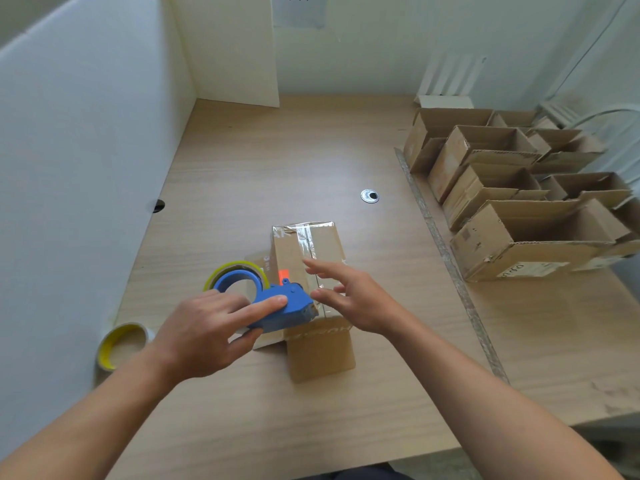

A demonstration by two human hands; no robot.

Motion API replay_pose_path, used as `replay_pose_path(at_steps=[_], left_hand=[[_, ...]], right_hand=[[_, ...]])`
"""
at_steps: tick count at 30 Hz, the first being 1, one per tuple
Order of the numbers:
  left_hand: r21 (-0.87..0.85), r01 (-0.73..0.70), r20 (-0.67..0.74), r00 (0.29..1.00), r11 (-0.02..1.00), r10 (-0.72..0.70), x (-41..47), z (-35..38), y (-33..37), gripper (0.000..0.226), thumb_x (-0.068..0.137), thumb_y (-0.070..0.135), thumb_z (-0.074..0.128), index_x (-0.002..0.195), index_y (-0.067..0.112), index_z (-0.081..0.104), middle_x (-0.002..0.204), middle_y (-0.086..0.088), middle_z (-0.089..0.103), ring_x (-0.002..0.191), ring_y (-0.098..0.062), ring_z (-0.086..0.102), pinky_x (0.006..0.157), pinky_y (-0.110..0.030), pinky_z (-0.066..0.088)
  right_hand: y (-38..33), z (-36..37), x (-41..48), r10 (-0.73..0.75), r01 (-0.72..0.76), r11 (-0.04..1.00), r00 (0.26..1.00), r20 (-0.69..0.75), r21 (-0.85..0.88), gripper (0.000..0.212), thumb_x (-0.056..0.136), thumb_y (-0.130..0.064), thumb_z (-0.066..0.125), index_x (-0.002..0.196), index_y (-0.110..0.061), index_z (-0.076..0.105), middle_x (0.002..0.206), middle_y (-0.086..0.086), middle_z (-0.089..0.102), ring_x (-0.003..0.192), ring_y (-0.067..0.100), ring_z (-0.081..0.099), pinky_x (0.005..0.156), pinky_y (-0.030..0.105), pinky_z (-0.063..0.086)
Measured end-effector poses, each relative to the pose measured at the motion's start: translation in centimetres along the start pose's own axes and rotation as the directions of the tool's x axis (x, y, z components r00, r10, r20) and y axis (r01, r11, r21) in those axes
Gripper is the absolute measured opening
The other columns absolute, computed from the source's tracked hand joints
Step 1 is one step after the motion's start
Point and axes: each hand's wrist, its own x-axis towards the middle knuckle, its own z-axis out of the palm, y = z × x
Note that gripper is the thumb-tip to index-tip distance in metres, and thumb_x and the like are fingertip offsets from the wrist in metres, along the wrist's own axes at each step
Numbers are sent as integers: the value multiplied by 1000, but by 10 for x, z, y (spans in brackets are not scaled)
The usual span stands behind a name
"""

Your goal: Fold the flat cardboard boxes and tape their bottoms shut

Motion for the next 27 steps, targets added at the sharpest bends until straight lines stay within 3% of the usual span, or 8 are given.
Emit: replay_pose_path(at_steps=[2,5,8,12,20,27], left_hand=[[-3,2,0,1000,1000,-2,1,-1,1,52,90,30,57,140,32,46,73,6,58,58,-19,54,52,-28,45],[-11,10,-3,1000,1000,-10,0,-3,2,53,90,29,58,141,32,45,73,6,58,58,-19,54,52,-30,47],[-5,8,-6,1000,1000,-8,-3,-4,2,52,90,28,58,140,32,46,73,6,58,58,-19,53,52,-29,45],[-22,5,2,1000,1000,-5,-6,-4,2,53,90,27,60,141,32,46,73,5,57,57,-20,53,53,-29,44],[-58,-9,16,1000,998,10,-6,-4,6,52,90,26,60,140,32,47,73,5,58,58,-19,52,54,-28,43],[-169,96,77,994,981,-84,-3,-6,7,57,86,33,61,141,32,47,72,9,58,60,-15,49,50,-28,45]], right_hand=[[-2,1,0,-1,2,999,1000,-17,50,32,98,-24,62,129,-30,64,118,-22,62,119,1,56,101,33,49],[0,-2,-4,8,-4,995,999,-35,101,21,101,-24,56,116,-25,71,116,-16,67,115,-2,59,98,28,48],[5,-5,-11,15,-18,991,1000,27,134,22,100,-32,53,113,-31,71,121,-15,67,119,-4,56,102,26,43],[3,-3,-10,13,-25,991,995,98,128,20,98,-27,62,115,-24,72,123,-14,65,118,0,58,99,32,52],[-1,4,-7,-52,58,991,997,-48,124,20,100,-19,58,92,-33,69,114,-11,67,110,2,61,93,23,50],[2,7,-7,2,1,985,1000,-19,175,15,100,-29,56,91,-29,68,116,-12,65,114,2,58,97,28,47]])
